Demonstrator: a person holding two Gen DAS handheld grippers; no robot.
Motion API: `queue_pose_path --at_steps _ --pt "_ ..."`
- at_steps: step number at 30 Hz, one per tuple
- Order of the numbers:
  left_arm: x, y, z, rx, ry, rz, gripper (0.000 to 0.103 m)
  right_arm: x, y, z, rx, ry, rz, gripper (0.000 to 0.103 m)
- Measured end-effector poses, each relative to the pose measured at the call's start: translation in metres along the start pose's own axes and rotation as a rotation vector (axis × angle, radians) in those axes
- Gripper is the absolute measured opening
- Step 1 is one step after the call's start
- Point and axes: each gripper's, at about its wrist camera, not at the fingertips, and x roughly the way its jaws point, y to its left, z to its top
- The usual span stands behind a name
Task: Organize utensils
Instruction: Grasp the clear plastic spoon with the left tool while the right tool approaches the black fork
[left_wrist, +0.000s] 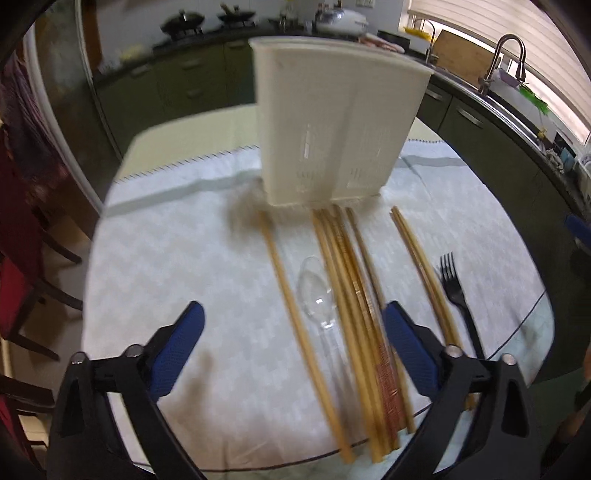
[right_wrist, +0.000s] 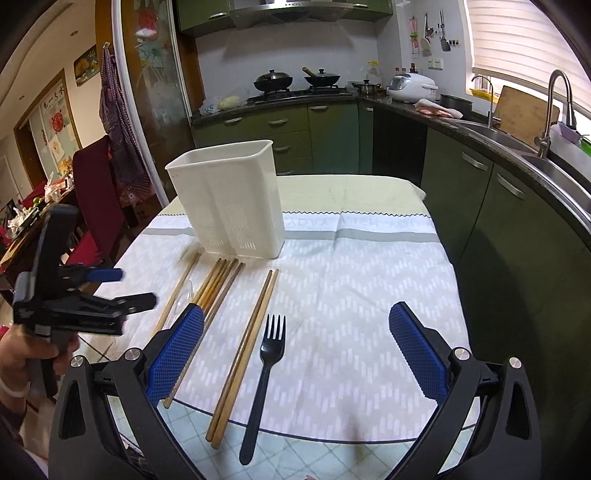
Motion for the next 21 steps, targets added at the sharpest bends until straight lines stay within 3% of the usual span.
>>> queue_pose_path --at_steps 5,8,12,16,21 --pt "0.019 -0.008 0.012 -0.052 0.115 -0.085 0.074 -0.002 -0.003 -0.004 0.013 0.003 0.007 0.099" --pt "0.026 -0.015 0.012 -0.06 0.158 -0.081 0.07 -0.005 -0.006 -0.008 0.022 -0.001 0.015 0.099" --pt "0.033 -0.02 0.011 -0.076 0.229 -0.105 0.051 -0.009 -0.01 -0.011 0.03 -0.01 0.024 0.099" --pt "0.039 -0.027 0.009 -0.061 0.27 -0.096 0.043 -0.012 -0.012 -0.014 0.036 -0.014 0.031 0.099" --pt "0.052 -0.03 0.011 -0.067 0.316 -0.077 0.025 -0.014 -0.013 -0.015 0.039 -0.015 0.034 0.099"
